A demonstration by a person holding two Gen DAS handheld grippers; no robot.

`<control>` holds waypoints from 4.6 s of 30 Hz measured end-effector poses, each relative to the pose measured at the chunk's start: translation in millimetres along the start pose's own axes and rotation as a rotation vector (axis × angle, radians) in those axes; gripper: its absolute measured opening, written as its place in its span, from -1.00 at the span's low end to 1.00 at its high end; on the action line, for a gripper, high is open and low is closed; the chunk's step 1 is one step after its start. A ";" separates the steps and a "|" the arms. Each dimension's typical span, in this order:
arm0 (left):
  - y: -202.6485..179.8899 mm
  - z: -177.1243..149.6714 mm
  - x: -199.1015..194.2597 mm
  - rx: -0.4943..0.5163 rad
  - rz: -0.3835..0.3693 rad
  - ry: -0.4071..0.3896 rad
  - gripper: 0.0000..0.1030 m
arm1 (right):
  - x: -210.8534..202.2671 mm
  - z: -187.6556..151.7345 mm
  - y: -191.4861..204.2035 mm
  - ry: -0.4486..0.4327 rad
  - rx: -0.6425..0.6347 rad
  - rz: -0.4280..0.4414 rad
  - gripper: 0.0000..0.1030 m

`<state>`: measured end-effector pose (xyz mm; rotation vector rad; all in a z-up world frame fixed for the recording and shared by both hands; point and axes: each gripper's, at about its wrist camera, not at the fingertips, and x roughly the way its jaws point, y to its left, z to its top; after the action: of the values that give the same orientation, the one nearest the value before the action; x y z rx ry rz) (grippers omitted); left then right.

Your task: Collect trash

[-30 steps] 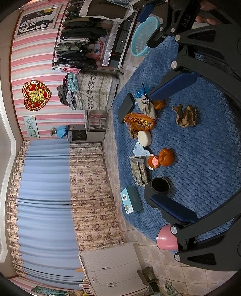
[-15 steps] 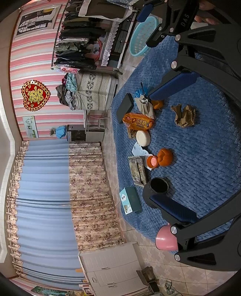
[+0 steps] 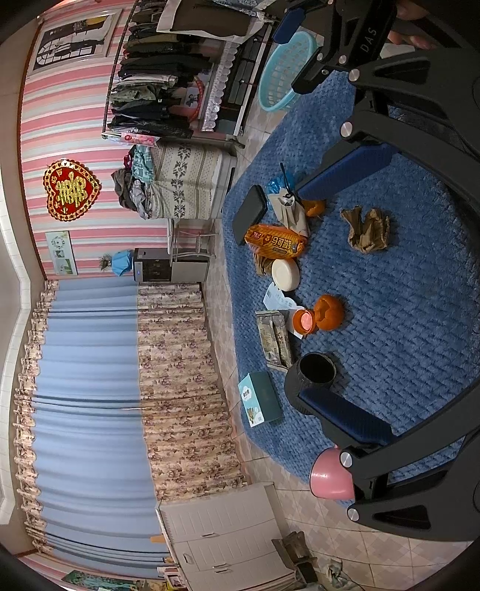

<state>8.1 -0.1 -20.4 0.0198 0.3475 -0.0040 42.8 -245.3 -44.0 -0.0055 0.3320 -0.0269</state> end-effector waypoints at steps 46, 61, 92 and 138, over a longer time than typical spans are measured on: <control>20.9 -24.0 28.7 0.015 0.004 0.035 0.90 | 25.4 -16.0 -4.7 0.027 0.011 -0.026 0.93; 49.2 -18.5 40.6 -0.005 0.065 0.030 0.90 | 39.0 -12.1 11.8 0.082 0.018 0.024 0.93; 133.2 -32.9 64.3 -0.116 0.153 0.101 0.90 | 109.1 -36.0 123.7 0.386 -0.187 0.279 0.30; 10.5 -26.6 196.1 0.023 -0.009 0.421 -0.47 | 108.5 -4.6 -43.0 0.191 0.106 0.061 -0.03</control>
<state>183.5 10.8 -112.0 0.0422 0.7689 -0.0129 142.7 -291.3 -83.2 0.1128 0.5214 0.0154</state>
